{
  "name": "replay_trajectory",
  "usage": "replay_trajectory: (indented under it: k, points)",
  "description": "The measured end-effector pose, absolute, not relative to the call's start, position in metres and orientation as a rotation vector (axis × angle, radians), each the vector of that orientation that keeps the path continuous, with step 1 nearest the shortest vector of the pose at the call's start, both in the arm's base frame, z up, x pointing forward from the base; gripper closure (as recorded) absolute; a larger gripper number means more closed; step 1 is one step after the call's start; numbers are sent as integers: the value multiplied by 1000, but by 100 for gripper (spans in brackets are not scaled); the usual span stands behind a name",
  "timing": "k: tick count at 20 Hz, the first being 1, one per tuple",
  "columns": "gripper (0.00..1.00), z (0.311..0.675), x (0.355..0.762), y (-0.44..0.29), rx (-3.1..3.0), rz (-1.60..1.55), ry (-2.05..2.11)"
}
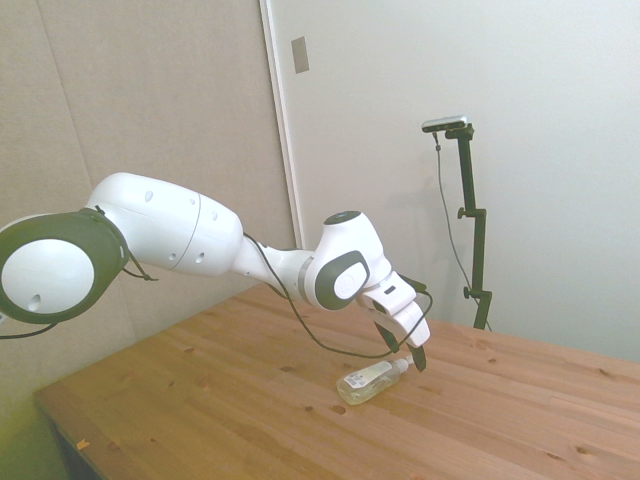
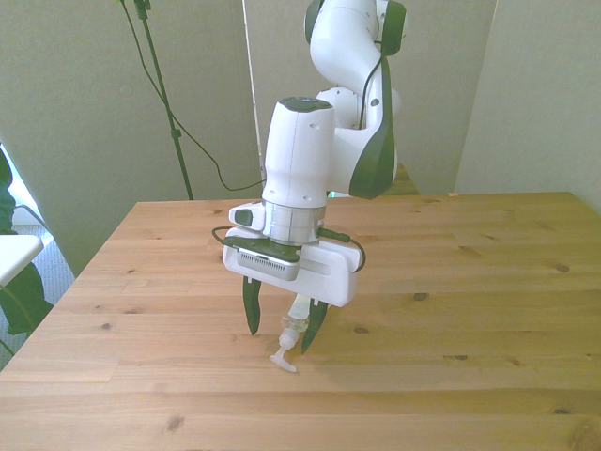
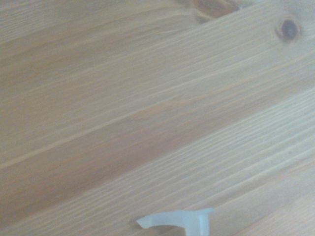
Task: Stand the sanitizer
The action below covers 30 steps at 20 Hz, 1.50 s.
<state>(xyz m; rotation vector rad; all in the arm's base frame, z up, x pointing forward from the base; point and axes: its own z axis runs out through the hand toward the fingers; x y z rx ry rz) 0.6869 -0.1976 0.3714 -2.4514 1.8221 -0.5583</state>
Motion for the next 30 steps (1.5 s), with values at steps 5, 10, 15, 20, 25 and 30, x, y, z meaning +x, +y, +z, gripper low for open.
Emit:
replay_trajectory:
  k: [5, 10, 15, 20, 25, 30]
  points:
    - [0, 366, 701, -197, -2473, -523, 1827]
    - [100, 356, 709, -196, -2496, -491, 1828]
    - [100, 352, 710, -201, -2496, -478, 1837]
    - [100, 352, 708, -207, -2475, -448, 1854]
    - [100, 352, 706, -212, -2474, -421, 1852]
    - [100, 352, 704, -216, -2474, -404, 1846]
